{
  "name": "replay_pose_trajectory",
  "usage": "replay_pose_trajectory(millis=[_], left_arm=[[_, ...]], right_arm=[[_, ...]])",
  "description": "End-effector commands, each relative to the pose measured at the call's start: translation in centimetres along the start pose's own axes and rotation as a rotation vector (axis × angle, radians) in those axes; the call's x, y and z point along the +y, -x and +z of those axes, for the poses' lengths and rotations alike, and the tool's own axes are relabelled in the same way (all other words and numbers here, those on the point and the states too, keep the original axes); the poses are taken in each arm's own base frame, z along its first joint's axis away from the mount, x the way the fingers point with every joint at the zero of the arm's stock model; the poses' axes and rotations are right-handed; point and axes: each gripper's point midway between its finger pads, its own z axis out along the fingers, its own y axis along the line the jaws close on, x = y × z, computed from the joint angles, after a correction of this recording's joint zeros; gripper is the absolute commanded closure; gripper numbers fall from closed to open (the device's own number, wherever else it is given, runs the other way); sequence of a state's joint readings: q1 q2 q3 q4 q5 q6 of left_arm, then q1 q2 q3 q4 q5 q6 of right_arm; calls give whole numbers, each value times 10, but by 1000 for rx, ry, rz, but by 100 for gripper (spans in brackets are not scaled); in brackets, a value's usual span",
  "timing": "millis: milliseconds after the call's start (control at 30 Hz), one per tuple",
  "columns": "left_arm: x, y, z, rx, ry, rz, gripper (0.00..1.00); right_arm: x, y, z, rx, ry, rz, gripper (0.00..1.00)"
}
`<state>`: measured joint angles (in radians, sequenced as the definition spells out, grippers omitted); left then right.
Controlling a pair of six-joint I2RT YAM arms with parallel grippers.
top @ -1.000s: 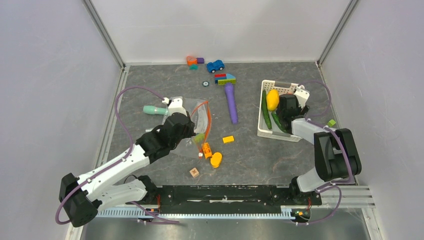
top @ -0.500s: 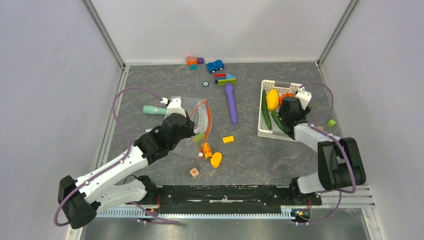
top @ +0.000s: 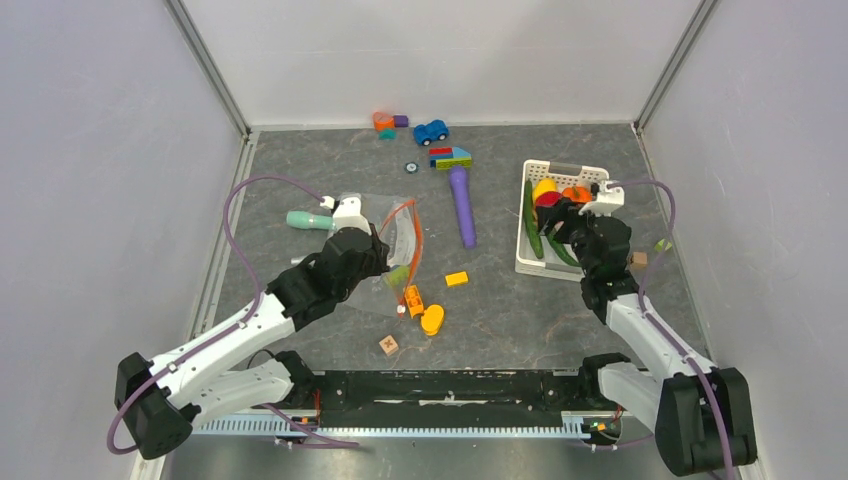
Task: Place the food in the zip-top bag and seal the zipper
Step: Pick up the fake fruit from the bin, then place the fake fruit in the zipper food storage bag.
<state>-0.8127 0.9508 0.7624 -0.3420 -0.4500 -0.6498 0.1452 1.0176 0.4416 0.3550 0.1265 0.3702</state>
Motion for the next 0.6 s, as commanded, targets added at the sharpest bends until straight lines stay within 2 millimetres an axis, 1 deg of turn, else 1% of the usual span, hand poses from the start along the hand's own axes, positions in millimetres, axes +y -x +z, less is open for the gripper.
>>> replay_pose_trajectory(millis=[0, 100, 200, 267, 333, 433, 567], left_arm=[[-1, 14, -2, -53, -7, -8, 98], [-2, 13, -2, -48, -11, -7, 98], [-2, 12, -2, -46, -15, -7, 98], [-3, 12, -2, -44, -18, -6, 98], [-5, 12, -3, -41, -29, -6, 98], [-5, 12, -4, -42, -35, -3, 98], [-9, 10, -3, -32, -52, -3, 98]], right_arm=[[112, 32, -38, -110, 599, -31, 78], [168, 30, -75, -127, 883, -70, 78], [218, 21, -109, -121, 1102, -153, 78], [242, 15, -130, -115, 1231, -174, 78], [258, 10, -145, -114, 1324, -170, 78], [276, 6, -156, -121, 1393, -166, 78], [296, -5, -152, -91, 1406, -166, 78]])
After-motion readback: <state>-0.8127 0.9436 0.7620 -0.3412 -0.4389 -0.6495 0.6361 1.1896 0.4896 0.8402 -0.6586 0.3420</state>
